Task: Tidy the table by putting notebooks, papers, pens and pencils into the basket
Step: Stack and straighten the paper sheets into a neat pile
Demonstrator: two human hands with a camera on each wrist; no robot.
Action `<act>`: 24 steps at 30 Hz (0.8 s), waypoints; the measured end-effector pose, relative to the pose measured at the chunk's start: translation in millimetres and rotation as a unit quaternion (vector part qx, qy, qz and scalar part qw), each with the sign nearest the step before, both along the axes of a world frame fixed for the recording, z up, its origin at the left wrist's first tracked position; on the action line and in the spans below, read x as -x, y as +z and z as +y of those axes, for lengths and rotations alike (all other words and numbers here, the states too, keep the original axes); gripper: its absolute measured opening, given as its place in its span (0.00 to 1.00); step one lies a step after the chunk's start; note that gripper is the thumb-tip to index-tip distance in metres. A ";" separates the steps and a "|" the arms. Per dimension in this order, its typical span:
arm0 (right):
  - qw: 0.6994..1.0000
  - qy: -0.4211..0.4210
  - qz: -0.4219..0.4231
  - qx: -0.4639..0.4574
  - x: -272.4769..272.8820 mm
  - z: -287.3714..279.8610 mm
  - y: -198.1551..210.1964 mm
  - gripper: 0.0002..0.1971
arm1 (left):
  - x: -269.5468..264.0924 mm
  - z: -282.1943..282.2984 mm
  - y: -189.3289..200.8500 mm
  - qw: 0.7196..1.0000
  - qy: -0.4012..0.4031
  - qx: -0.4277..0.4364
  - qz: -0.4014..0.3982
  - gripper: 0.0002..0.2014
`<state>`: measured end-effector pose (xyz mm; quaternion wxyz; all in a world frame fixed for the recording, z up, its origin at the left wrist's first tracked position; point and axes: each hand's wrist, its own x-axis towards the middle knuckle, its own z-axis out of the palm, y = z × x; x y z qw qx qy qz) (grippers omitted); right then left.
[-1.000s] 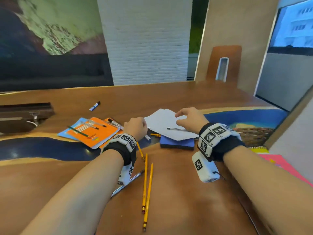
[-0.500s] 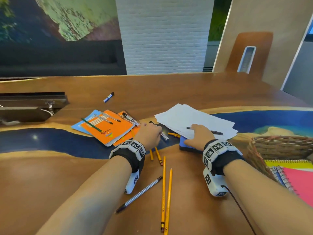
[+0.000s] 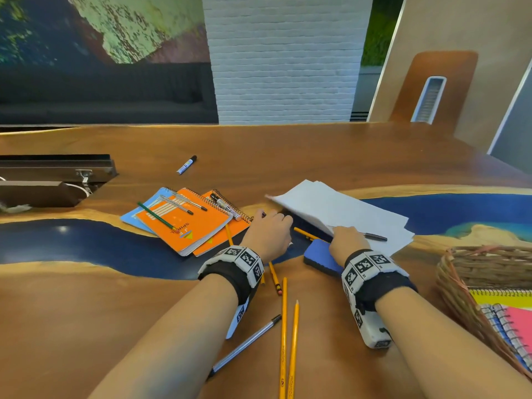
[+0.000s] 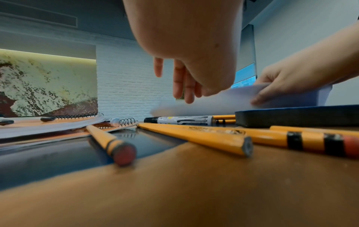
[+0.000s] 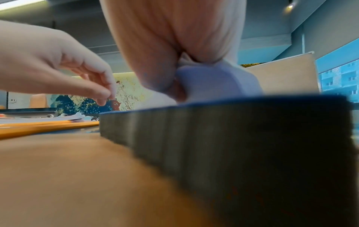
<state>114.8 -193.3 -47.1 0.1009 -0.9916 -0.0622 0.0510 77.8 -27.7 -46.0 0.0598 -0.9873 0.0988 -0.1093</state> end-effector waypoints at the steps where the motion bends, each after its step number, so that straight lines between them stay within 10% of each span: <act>1: 1.000 -0.009 -0.013 -0.014 0.7 0.2 0.2 0.14 | -1.7 -0.3 -1.2 1.000 -0.001 0.016 -0.007 0.13; 9: 0.989 0.044 -0.084 -0.114 7.9 12.6 11.1 0.13 | -5.1 -7.4 -7.8 0.980 -0.027 0.190 -0.052 0.36; 17: 0.959 0.202 -0.059 -0.190 22.4 16.6 16.1 0.20 | -5.2 -16.8 1.5 0.878 0.063 0.470 -0.069 0.29; 24: 0.936 0.284 -0.007 -0.208 29.1 18.8 3.9 0.24 | -21.5 15.4 20.5 0.699 0.215 0.682 0.002 0.10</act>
